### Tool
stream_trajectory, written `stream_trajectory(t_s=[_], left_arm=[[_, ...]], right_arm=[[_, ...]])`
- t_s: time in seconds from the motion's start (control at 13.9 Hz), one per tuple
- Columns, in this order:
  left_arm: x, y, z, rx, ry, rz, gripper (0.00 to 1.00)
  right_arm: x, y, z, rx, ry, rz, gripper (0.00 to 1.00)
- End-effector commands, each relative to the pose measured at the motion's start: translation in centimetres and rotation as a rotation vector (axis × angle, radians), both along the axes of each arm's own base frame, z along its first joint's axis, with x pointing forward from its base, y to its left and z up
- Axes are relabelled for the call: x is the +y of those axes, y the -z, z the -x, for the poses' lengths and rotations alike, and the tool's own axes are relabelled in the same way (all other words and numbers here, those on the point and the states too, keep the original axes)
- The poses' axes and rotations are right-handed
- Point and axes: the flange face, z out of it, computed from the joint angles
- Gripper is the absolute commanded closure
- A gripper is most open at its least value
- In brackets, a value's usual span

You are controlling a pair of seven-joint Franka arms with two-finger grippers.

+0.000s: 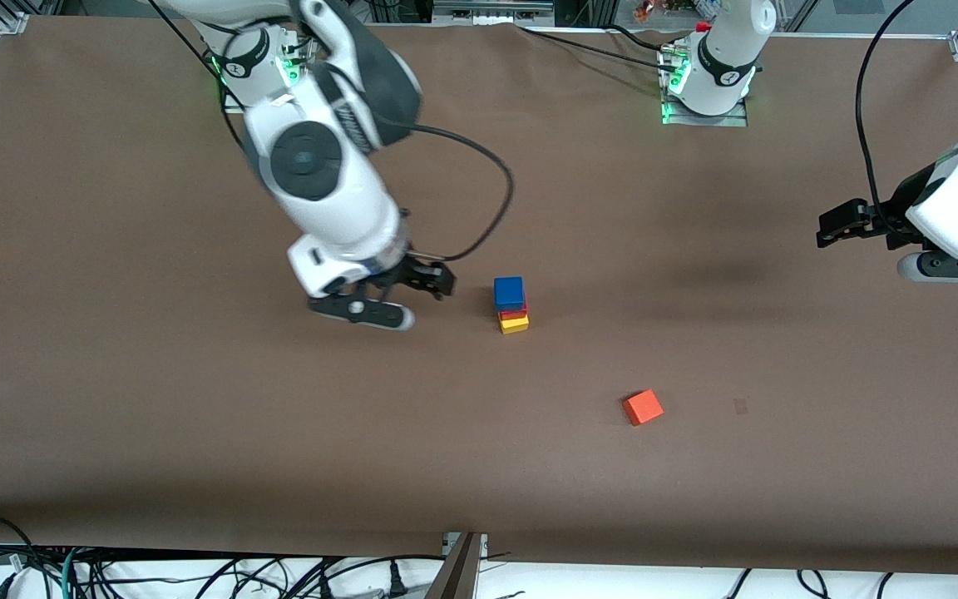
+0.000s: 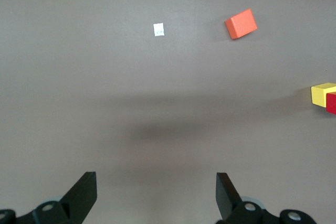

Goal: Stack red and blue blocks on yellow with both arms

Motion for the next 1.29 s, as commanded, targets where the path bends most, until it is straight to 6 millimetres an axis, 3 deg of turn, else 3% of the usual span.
stream_trajectory(t_s=[0.0,0.22,0.43,0.72,0.93,1.22], left_arm=[[0.3,-0.5,-0.7,-0.012,0.006,0.014,0.00],[0.2,-0.5,-0.6,-0.011,0.008,0.014,0.00],[0.2,-0.5,-0.7,-0.012,0.008,0.014,0.00],[0.2,-0.5,-0.6,-0.011,0.008,0.014,0.00],[0.3,-0.5,-0.7,-0.012,0.005,0.012,0.00],[0.3,-0.5,-0.6,-0.011,0.005,0.014,0.00]], right_arm=[[-4.7,-3.9,2.5,0.035,-0.024,-0.016,0.00],[-11.8,-7.3,3.7,0.056,-0.090,0.003,0.00],[-17.5,-11.0,5.4,0.108,-0.142,-0.016,0.00],[-25.5,-13.1,7.8,0.111,-0.210,-0.038,0.00],[-27.6,-14.1,9.8,0.085,-0.273,0.040,0.00],[-28.6,-15.2,9.0,0.050,-0.374,0.063,0.00]])
